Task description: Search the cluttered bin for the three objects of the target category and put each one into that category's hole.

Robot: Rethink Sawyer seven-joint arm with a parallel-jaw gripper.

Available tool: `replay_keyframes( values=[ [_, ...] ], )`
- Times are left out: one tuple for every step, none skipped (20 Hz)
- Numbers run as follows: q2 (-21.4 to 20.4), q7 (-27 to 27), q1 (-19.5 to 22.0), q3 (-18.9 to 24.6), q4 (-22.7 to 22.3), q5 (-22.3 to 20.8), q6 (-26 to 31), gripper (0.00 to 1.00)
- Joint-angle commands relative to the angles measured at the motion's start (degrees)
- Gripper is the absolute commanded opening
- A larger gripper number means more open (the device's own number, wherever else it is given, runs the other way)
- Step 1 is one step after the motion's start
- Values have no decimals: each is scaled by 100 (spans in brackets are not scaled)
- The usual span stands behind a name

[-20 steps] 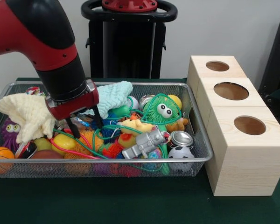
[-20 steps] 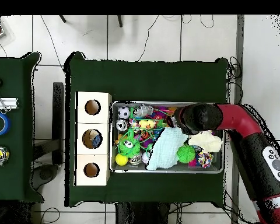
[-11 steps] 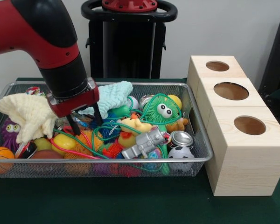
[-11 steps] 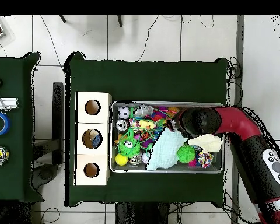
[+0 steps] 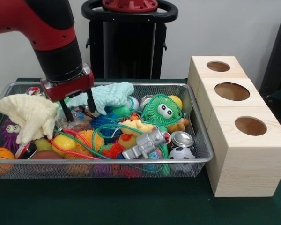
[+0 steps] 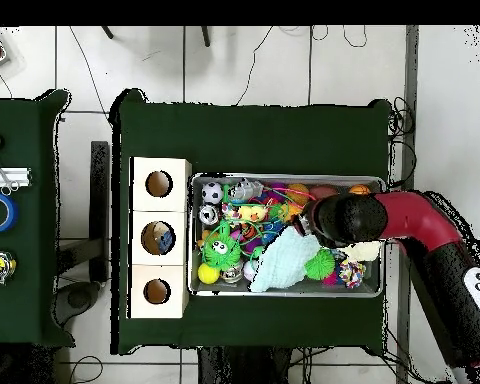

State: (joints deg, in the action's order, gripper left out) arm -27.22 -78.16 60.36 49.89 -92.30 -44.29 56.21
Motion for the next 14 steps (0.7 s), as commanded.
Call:
replay_keyframes(
  values=[
    [-377,1572,308,22,-650,-117,16,100],
    [-369,1642,332,53,-637,-111,23,100],
    [-355,1716,326,61,-610,-132,50,100],
    [-293,1744,368,69,-608,-153,-12,100],
    [-230,1773,410,77,-605,-175,-74,100],
    [-128,1806,439,85,-584,-203,-152,100],
    [-30,1846,459,75,-561,-251,-213,100],
    [68,1892,508,57,-559,-303,-286,100],
    [153,1869,549,39,-582,-355,-395,100],
    [237,1846,591,22,-605,-406,-503,100],
    [338,1795,647,-8,-649,-479,-658,100],
    [477,1758,714,-34,-674,-549,-832,100],
    [603,1738,771,-64,-697,-627,-988,100],
    [729,1719,827,-95,-720,-704,-1145,100]
  ],
)
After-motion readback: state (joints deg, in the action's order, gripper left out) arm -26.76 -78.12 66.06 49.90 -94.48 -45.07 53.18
